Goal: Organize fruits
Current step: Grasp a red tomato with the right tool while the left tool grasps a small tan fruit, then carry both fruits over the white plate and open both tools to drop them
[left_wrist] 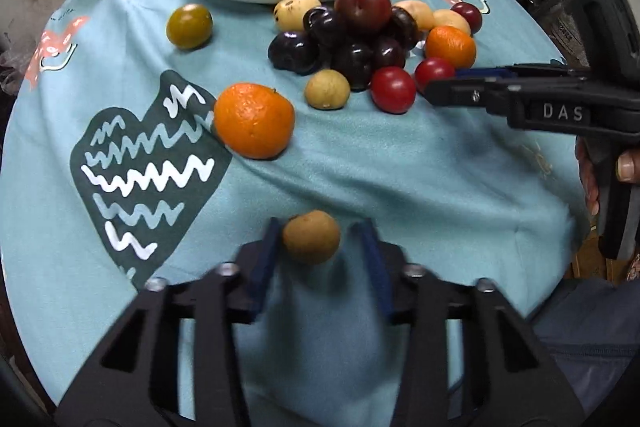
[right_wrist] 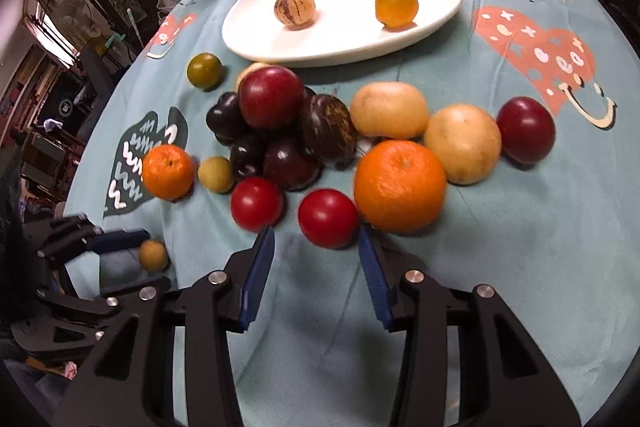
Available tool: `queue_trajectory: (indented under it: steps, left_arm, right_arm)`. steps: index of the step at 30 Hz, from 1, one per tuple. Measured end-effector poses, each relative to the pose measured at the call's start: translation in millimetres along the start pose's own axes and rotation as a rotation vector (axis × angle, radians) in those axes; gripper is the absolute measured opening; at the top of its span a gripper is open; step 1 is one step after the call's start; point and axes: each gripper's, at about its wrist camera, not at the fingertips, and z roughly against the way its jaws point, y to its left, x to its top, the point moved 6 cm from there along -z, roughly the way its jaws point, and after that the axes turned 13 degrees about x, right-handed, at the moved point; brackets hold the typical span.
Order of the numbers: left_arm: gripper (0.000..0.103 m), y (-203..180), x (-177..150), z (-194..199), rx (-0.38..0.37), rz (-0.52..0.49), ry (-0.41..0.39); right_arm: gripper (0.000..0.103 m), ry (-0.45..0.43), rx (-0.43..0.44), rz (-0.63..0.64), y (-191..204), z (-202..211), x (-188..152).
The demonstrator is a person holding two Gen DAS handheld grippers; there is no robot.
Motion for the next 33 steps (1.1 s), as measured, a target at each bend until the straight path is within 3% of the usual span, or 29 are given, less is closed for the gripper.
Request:
queue_trajectory:
  steps: [3,8,16,24,33]
  left_arm:
    - [0.028,2,0,-2,-0.02,0.014,0.008]
    - [0.028,6,-1,1,-0.022,0.023,0.004]
    - [0.028,13,15,39,-0.064,0.049,-0.069]
    - [0.028,-3,52,67,-0.077,0.025,-0.156]
    - [0.028,-14,109,75,-0.055,0.08,-0.202]
  right_arm:
    - [0.032,-0.001,-0.01,0.02,1,-4,7]
    - [0.03,0.003,0.023,0.006,-4,-2,10]
    - [0.03,-0.035,0.071,0.01,3,28,2]
    - [0.03,-0.059,0.088,-0.027,0,49,-12]
    - [0.03,-0.093,0.133,-0.01,15,55,-4]
